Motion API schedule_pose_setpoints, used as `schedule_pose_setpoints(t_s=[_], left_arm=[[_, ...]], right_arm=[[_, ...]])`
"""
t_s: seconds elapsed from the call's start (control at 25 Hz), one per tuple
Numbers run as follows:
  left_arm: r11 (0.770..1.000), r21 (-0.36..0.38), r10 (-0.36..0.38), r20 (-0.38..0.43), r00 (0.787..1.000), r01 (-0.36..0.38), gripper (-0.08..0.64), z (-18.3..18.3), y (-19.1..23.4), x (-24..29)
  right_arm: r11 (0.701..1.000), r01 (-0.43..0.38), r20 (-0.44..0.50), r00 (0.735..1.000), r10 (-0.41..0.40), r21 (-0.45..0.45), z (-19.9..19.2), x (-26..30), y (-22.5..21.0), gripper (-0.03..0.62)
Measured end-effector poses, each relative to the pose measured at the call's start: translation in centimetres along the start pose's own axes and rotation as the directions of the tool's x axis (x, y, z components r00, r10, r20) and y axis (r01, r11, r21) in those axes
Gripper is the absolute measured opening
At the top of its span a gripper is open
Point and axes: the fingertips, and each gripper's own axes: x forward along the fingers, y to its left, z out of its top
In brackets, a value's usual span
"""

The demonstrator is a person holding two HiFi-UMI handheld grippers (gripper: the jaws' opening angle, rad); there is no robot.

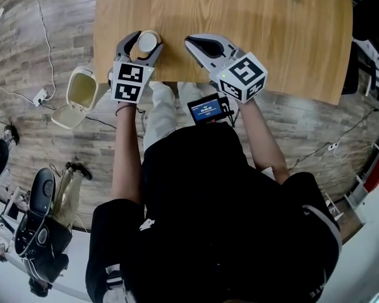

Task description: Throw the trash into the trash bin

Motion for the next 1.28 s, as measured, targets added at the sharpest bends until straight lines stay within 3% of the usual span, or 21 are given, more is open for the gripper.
schedule_pose_setpoints(t_s=[0.08,0.2,0.4,0.52,0.72,0.8,0.88,1.0,1.08,1.28], left_arm=[[0.999,-0.011,0.032,0.003,0.999,-0.032,0.288,-0.3,0.4,-1.4],[0.988,-0.083,0.128,0.001,0.992,-0.127,0.288,-1.7,1.0,-5.1],[0.940,-0.147,0.304,-0.042,0.952,-0.307,0.288,-5.0,0.6,-13.6],[0.874,-0.227,0.426,-0.064,0.902,-0.429,0.288,-8.1,2.3,-19.0],[0.720,-0.343,0.595,-0.141,0.791,-0.603,0.288,-14.4,2.3,-28.1],[0.674,-0.377,0.629,-0.160,0.761,-0.636,0.288,-16.9,2.6,-30.9],[0.645,-0.399,0.646,-0.172,0.744,-0.652,0.288,-19.6,3.0,-32.8],[0.620,-0.435,0.653,-0.175,0.737,-0.653,0.288,-23.3,3.7,-34.4],[0.615,-0.459,0.654,-0.157,0.740,-0.641,0.288,-25.0,5.5,-34.9],[0.664,-0.495,0.592,-0.111,0.798,-0.561,0.288,-28.7,10.8,-35.4]], right_arm=[[1.000,-0.023,0.006,1.000,0.023,-0.009,0.4,0.2,0.5,0.005],[0.995,-0.094,0.005,0.996,0.095,-0.039,1.1,0.2,2.0,0.005],[0.963,-0.255,-0.025,0.967,0.254,-0.085,2.2,1.1,6.6,0.005],[0.919,-0.371,-0.054,0.929,0.367,-0.133,3.2,4.5,10.7,0.005],[0.791,-0.588,-0.137,0.809,0.572,-0.169,2.3,9.3,19.8,0.005],[0.757,-0.630,-0.178,0.776,0.605,-0.174,1.4,11.2,22.9,0.005],[0.726,-0.661,-0.202,0.750,0.630,-0.189,0.9,12.7,26.1,0.005],[0.698,-0.692,-0.225,0.721,0.656,-0.184,-0.1,14.4,30.2,0.005],[0.705,-0.685,-0.253,0.726,0.640,-0.182,-1.2,16.3,31.7,0.005],[0.742,-0.632,-0.297,0.769,0.566,-0.223,-2.2,21.1,35.4,0.005]])
